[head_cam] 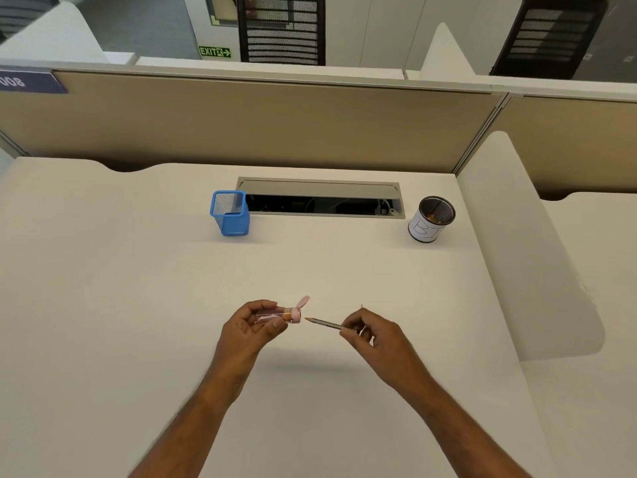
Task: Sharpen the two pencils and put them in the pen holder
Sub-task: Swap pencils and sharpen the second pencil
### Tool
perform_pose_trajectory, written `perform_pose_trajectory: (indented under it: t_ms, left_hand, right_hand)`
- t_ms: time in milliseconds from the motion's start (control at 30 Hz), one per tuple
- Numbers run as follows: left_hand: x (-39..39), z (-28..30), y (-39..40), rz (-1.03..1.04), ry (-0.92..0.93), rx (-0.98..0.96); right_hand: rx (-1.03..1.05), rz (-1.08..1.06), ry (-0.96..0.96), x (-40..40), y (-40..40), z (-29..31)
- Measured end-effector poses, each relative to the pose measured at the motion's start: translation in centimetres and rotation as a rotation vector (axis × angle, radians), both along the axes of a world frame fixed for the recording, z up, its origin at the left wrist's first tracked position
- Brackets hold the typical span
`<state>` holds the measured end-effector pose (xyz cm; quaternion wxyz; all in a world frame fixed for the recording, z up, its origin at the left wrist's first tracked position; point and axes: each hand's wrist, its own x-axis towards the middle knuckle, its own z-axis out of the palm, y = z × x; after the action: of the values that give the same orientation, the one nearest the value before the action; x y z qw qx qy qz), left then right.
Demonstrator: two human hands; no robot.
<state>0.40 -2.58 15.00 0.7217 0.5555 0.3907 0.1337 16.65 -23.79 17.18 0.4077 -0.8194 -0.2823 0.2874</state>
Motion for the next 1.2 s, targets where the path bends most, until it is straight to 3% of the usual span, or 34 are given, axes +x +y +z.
perform_pose_trajectory:
  t_ms: [700,1033,1200]
  left_hand:
    - [0.3,1.7,-0.4,-0.006,-0.117,-0.092]
    - [0.9,2.2,-0.3,-0.037,-0.117,-0.096]
    - [1.1,2.3,-0.3,-0.032,-0.099,-0.065]
  right_hand:
    - [0.125,0.004,-0.157,-1.5,0.7,1.7]
    - [0.127,-0.078,0.238,-1.1,1.4,1.2]
    - [0.154,-0.033,0.230,-1.0,1.1,1.5]
